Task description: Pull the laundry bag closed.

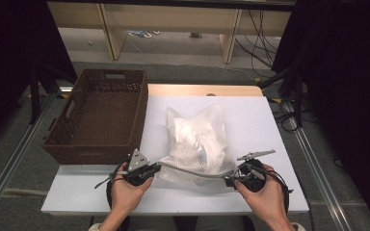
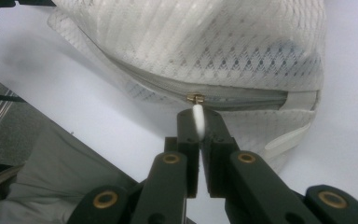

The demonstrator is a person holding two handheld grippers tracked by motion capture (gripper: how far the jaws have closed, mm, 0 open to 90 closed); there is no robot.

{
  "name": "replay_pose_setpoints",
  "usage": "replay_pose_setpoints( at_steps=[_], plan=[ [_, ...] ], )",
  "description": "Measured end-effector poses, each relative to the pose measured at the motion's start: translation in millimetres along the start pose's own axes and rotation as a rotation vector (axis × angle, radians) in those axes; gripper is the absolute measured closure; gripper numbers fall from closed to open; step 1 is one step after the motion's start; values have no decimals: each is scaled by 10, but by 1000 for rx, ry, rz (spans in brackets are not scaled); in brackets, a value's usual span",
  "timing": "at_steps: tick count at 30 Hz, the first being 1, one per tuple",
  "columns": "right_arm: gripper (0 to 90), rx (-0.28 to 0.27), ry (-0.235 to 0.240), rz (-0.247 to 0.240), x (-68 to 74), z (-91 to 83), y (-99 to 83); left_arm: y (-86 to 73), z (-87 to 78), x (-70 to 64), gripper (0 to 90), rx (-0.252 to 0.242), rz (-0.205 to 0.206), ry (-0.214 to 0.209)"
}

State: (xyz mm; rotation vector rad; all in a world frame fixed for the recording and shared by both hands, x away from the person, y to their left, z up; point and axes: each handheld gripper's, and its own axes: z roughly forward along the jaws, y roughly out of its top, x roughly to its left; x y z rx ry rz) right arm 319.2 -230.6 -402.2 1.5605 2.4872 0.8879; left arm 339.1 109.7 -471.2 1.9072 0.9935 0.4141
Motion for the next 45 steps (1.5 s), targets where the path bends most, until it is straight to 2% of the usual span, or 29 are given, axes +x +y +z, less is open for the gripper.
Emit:
replay_pose_setpoints(
  at_steps=[3, 13, 15, 20, 22, 23, 24, 25, 29, 30, 34, 35, 37, 39, 40, 41, 42, 43, 45],
  plan=[
    [877, 9, 9, 23, 1, -16, -5, 0, -1, 0, 878, 1, 1, 1],
    [877, 8, 3, 26, -35, -23, -14, -4, 1, 1, 878, -4, 0, -3],
    [877, 0, 2, 3, -64, -21, -13, -3, -3, 0, 878, 1, 0, 0],
    [877, 10, 21, -1, -82, -23, -15, -4, -2, 1, 878, 1, -1, -1],
    [877, -5, 2, 9, -73, -21, -19, -3, -2, 2, 878, 0, -1, 0],
    [877, 10, -3, 30, -61, -34, -19, -3, -2, 2, 878, -1, -2, -1],
    [877, -2, -8, 5, -83, -23, -22, -3, -2, 1, 878, 0, -1, -1],
    [877, 4, 4, 12, -84, -32, -19, -3, -3, 1, 878, 2, 1, 0],
    [877, 4, 1, 15, -92, -29, -24, -5, 2, 4, 878, -1, -2, -1],
    [877, 6, 12, 15, -103, -26, -23, -4, -8, 11, 878, 10, 10, 2],
    [877, 2, -5, 36, -91, -38, -30, -7, 2, 5, 877, -3, -5, -2],
    [877, 5, -3, 37, -95, -39, -30, -4, -11, 13, 877, 12, 10, 0],
    [877, 5, -4, 41, -97, -36, -31, -5, -1, 0, 877, -1, -5, 0],
    [877, 9, -4, 44, -102, -37, -31, -6, -8, 14, 877, 8, 9, -2],
    [877, -4, -1, 35, -113, -26, -37, -7, 3, 5, 877, -3, -6, -2],
    [877, -6, -4, 4, -146, -24, -34, -7, 2, 6, 878, -2, -5, -2],
    [876, 1, -5, 21, -140, -38, -31, -5, -7, 17, 877, 11, 9, -1],
    [877, 3, -2, 26, -145, -39, -32, -7, 0, 8, 877, 1, -4, -2],
    [877, 3, 1, 27, -157, -40, -35, -4, 2, 7, 877, -3, 1, 0]
  ],
)
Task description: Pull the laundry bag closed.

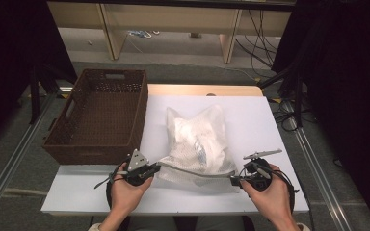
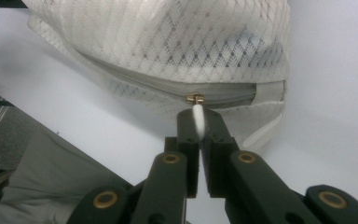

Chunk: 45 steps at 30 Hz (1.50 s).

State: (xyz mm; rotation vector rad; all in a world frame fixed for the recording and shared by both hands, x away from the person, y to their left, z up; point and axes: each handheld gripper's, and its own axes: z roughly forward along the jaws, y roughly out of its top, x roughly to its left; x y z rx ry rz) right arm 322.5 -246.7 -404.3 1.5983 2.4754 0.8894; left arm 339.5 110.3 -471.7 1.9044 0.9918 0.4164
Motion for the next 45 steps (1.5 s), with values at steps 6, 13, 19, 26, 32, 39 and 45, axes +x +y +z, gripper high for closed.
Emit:
replay_pose_setpoints(
  at_steps=[6, 13, 19, 26, 32, 39, 45],
  plan=[
    [877, -5, -12, 9, -19, -6, -6, -1, -5, 9, 877, 7, 8, 1],
    [877, -3, -11, 15, -52, -16, -11, -2, -6, 9, 877, 8, 6, 1],
    [876, -3, -23, 24, -89, -22, -20, -2, -5, 11, 877, 8, 6, 1],
    [877, -4, -31, 20, -147, -9, -39, -6, -10, 19, 877, 21, 6, 2],
    [877, 0, -35, 53, -181, -6, -40, -8, -9, 23, 877, 25, 6, 3],
    [877, 2, -44, 63, -240, 15, -38, -11, 4, 20, 877, 11, -4, 0],
    [877, 4, -49, 74, -264, 32, -38, -13, 5, 20, 877, 14, -9, -2]
  ],
)
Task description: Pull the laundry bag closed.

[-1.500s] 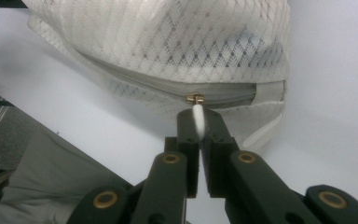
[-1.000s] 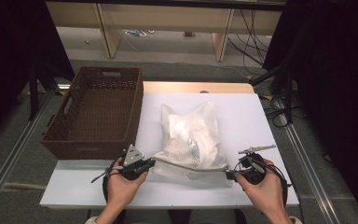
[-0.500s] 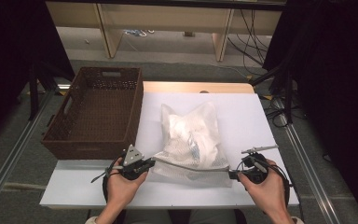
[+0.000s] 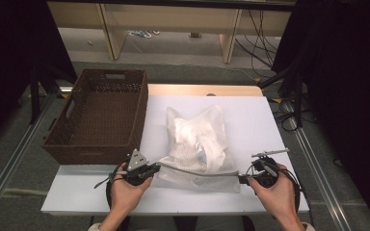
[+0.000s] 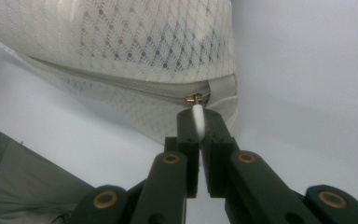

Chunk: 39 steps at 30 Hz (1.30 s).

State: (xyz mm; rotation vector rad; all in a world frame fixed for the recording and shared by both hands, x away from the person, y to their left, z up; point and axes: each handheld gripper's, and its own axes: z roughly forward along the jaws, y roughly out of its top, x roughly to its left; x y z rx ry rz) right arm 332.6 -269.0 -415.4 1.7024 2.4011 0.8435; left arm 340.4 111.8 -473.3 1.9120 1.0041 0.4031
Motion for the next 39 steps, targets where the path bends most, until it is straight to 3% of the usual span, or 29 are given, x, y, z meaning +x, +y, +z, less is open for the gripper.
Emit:
replay_pose_setpoints(
  at_steps=[8, 12, 16, 21, 27, 28, 29, 31, 34, 36, 39],
  plan=[
    [877, -15, -21, -17, -63, 53, 0, -4, 9, -10, 877, -7, -12, 2],
    [877, -2, -37, 4, -45, 46, 4, -2, 4, -7, 877, 0, -2, 4],
    [877, 1, -32, -17, -81, 69, 0, 2, -5, -1, 877, 15, 18, 6],
    [877, 2, -36, -5, -85, 72, 1, -1, 11, -19, 877, -7, -4, 2],
    [876, 8, -48, -2, -75, 80, 2, -4, 16, -21, 875, 3, 6, -2],
    [876, 10, -46, 4, -67, 75, 1, -1, 6, -11, 874, 15, 23, -5],
    [875, -4, -45, -8, -74, 82, -1, 0, 15, -30, 873, 0, 7, -8],
    [875, 3, -40, -17, -74, 68, 4, 7, -1, -16, 871, 28, 44, -8],
    [874, 0, -39, -26, -52, 50, 4, -11, 23, -32, 869, 14, 9, -9],
    [874, 8, -30, 9, -2, 23, 5, -12, 29, -41, 868, 6, 2, -11],
    [874, 1, -28, -26, 10, 1, 7, -7, 16, -21, 864, 29, 42, -8]
  ],
)
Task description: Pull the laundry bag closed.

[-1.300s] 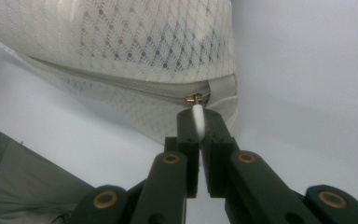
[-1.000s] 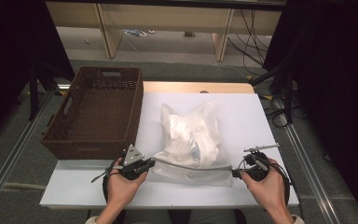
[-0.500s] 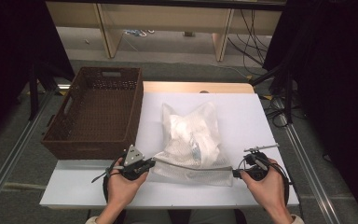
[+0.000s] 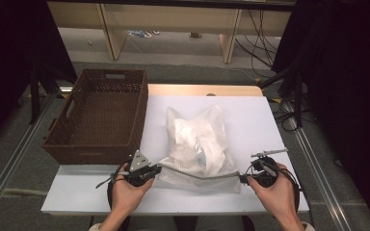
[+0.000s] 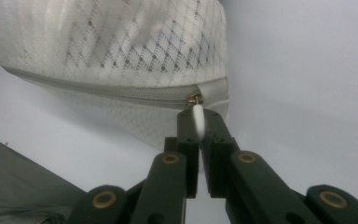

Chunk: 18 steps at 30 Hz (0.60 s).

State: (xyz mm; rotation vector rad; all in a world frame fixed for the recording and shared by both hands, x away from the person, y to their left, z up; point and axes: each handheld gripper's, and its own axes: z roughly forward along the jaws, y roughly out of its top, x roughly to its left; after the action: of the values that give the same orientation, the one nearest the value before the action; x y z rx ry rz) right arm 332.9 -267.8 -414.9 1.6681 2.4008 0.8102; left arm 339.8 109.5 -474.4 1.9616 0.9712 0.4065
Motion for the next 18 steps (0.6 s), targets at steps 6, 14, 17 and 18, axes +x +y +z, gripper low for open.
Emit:
replay_pose_setpoints(
  at_steps=[6, 14, 17, 18],
  plan=[
    [854, -6, 2, -29, 8, -25, -5, 0, 4, -18, 859, -7, -14, 5],
    [793, -23, 34, -24, 64, -77, -1, 0, 4, -31, 851, -15, -25, -3],
    [792, -17, 91, -13, 98, -112, 8, 4, 2, -28, 838, -17, -17, -3],
    [790, -20, 93, -12, 100, -113, 9, 1, 1, -33, 834, -21, -24, 4]
  ],
)
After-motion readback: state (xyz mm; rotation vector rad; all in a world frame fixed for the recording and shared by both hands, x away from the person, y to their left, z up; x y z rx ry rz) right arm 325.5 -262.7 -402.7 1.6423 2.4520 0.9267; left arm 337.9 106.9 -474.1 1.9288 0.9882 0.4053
